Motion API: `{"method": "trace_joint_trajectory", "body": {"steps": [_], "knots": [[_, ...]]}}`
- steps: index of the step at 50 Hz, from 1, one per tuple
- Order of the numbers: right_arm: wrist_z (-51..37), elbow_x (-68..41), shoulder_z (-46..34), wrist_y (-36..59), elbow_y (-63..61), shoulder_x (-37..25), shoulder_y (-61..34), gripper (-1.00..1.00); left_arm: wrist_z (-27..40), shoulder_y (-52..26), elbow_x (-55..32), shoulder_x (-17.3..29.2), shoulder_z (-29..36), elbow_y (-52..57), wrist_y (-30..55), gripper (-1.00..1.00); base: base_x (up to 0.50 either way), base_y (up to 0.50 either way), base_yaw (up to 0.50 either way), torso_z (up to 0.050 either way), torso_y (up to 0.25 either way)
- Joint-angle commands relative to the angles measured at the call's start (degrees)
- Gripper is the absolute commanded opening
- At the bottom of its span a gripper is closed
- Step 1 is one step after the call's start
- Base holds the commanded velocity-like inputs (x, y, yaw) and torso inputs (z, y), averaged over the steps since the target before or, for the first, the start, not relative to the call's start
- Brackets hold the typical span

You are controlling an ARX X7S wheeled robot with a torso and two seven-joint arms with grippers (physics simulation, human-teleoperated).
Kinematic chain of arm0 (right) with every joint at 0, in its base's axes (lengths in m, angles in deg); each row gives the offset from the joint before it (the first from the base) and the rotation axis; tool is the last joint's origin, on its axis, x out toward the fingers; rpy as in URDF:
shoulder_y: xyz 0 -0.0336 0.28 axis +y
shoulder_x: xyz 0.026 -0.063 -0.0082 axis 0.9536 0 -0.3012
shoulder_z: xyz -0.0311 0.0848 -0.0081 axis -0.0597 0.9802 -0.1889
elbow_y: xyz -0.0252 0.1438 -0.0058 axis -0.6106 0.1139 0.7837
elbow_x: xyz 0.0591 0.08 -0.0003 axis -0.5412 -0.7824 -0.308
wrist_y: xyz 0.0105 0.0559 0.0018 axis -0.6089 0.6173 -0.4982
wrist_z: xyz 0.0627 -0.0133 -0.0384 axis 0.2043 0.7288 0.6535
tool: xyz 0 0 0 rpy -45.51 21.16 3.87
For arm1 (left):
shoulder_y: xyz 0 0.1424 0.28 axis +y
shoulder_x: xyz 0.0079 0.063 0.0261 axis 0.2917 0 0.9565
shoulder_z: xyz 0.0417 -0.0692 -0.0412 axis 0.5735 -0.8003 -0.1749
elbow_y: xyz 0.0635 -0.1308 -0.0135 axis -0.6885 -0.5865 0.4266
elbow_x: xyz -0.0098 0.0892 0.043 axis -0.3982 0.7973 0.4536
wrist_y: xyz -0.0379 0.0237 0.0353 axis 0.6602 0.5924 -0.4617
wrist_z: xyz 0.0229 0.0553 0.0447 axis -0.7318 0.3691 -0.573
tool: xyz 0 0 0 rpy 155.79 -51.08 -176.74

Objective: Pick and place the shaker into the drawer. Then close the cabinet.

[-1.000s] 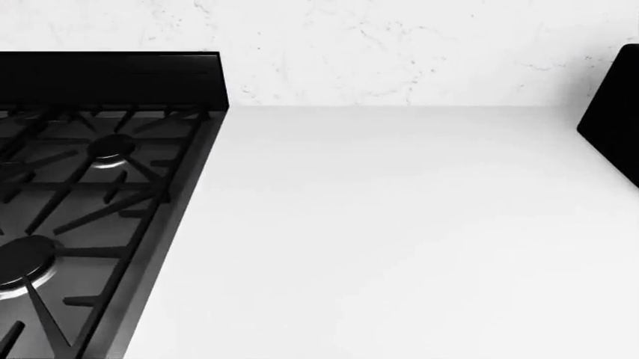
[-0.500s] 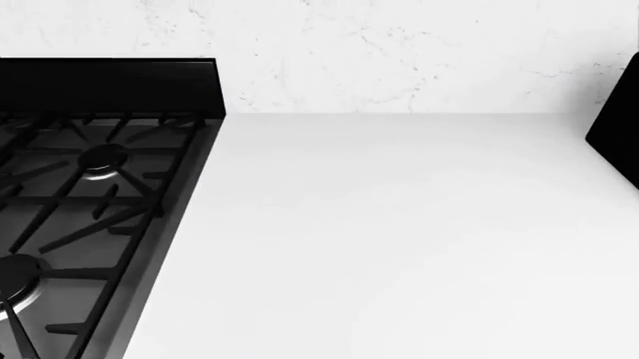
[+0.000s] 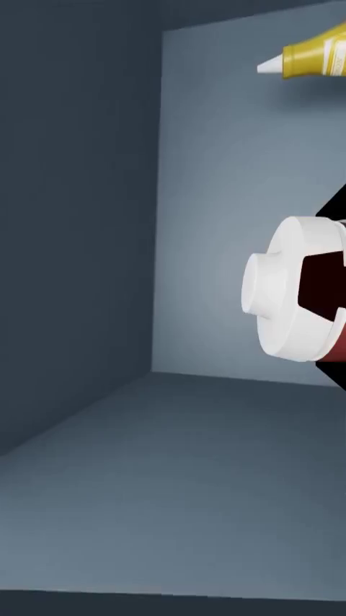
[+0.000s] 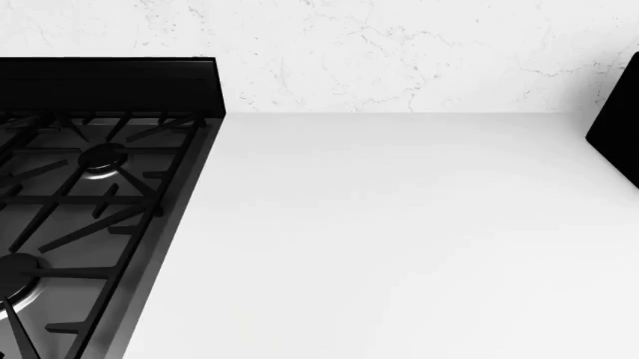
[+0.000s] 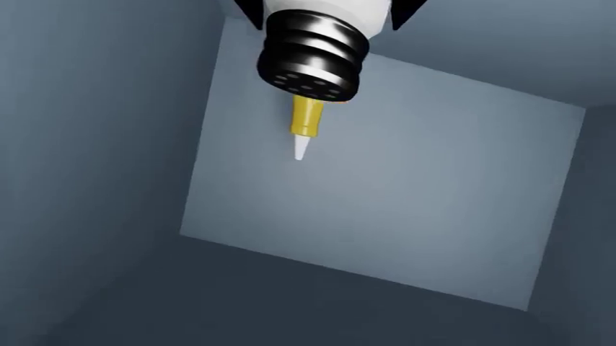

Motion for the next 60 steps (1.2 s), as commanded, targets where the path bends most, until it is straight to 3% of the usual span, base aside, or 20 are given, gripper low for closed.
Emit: {"method": "trace_joint_trajectory", "body": {"steps": [1,6,15,33,55,60], "knots": [[0.97,4.28,4.71,-10.95,0.93,1.42,-4.53,-1.00,-0.09,-0.01,-0.13,0.00,-0.91,-0.05,-0.53,-1.00,0.00,0.00,0.00,0.000,0.000],[2.76,11.45,9.78,-12.87,-2.78,2.57,-4.53,-1.00,-0.13,-0.34,-0.54,0.00,-1.09,0.12,-0.74,-1.00,0.00,0.00,0.00,0.000,0.000],[2.39,12.71,10.00,-15.92,-0.14,2.72,-4.53,-1.00,-0.36,-0.15,-0.78,0.00,-0.85,0.33,-0.70,-1.00,-0.41,0.03,0.00,0.000,0.000],[1.52,2.47,-0.71,-14.09,1.39,1.47,-3.33,-1.00,-0.16,2.47,1.06,0.00,-1.13,0.45,-0.87,-1.00,-0.50,0.00,0.00,0.000,0.000],[2.72,0.50,-3.56,-13.55,1.39,1.98,0.51,-1.00,-1.11,6.45,1.84,0.01,-0.74,-0.43,-1.74,-1.00,-0.50,0.00,0.00,0.000,0.000],[4.21,0.13,-3.58,-12.46,1.38,2.18,4.02,-1.00,-2.12,9.31,1.54,0.01,-0.18,-0.36,-2.86,-1.00,-0.04,0.00,0.00,0.000,0.000]]}}
